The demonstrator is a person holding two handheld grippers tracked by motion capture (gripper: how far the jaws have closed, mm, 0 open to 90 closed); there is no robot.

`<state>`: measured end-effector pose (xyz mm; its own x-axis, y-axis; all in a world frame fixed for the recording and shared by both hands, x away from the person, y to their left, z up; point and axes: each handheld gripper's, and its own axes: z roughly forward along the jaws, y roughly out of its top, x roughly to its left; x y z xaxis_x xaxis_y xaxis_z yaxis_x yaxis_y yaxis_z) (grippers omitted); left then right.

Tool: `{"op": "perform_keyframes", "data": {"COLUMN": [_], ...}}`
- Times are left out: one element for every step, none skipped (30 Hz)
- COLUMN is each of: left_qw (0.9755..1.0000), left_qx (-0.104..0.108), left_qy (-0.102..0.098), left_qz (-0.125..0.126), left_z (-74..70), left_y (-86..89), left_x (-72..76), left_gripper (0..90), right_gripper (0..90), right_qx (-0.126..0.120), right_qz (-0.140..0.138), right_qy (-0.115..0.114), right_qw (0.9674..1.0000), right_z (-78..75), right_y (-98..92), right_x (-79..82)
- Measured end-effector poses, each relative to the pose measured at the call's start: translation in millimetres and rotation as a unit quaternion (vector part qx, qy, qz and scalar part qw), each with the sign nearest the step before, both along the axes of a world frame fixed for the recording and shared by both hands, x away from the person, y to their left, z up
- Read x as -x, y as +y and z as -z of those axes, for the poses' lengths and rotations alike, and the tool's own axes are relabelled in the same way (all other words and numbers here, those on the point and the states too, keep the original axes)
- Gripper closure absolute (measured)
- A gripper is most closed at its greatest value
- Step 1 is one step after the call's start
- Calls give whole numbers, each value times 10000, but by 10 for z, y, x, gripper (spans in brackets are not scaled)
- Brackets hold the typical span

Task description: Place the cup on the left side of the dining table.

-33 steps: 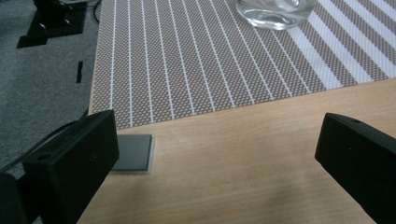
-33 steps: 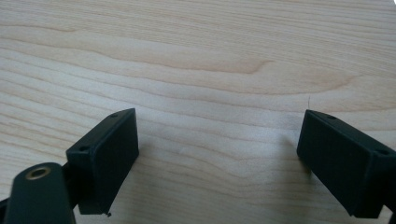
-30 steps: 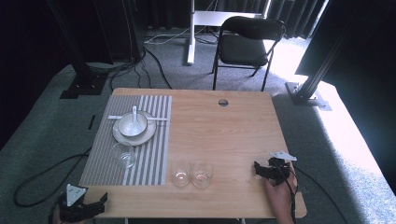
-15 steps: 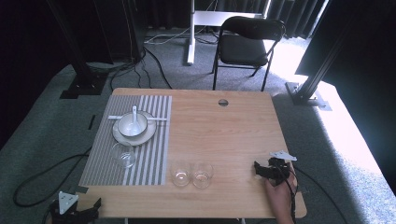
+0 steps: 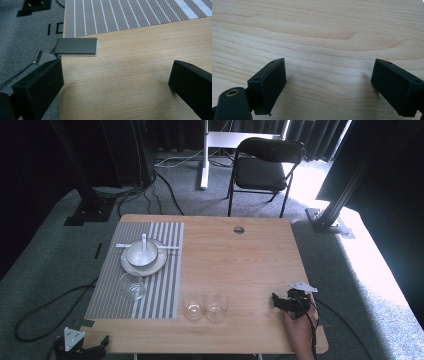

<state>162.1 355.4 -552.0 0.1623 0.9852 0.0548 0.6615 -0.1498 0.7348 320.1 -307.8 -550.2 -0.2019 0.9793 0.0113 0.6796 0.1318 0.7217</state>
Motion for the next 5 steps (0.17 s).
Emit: {"op": "perform_keyframes", "data": {"left_qw": [10000, 10000, 10000, 9999, 9999], "left_qx": [59, 94, 94, 114, 114], "left_qy": [11, 18, 18, 8, 8], "left_qz": [4, 2, 2, 9, 9], "left_z": [5, 8, 8, 11, 11], "left_y": [7, 13, 13, 17, 17], "left_x": [-1, -2, -2, -1, -1], "left_gripper": [2, 2, 2, 2, 2], "right_gripper": [121, 121, 121, 121, 121], "right_qx": [-1, 1, 1, 1, 1], "right_qz": [1, -1, -1, 0, 0], "right_qy": [1, -1, -1, 0, 0], "right_qw": [10000, 10000, 10000, 10000, 10000], "right_z": [0, 0, 0, 0, 0], "right_y": [0, 0, 0, 0, 0], "right_x": [0, 0, 0, 0, 0]}}
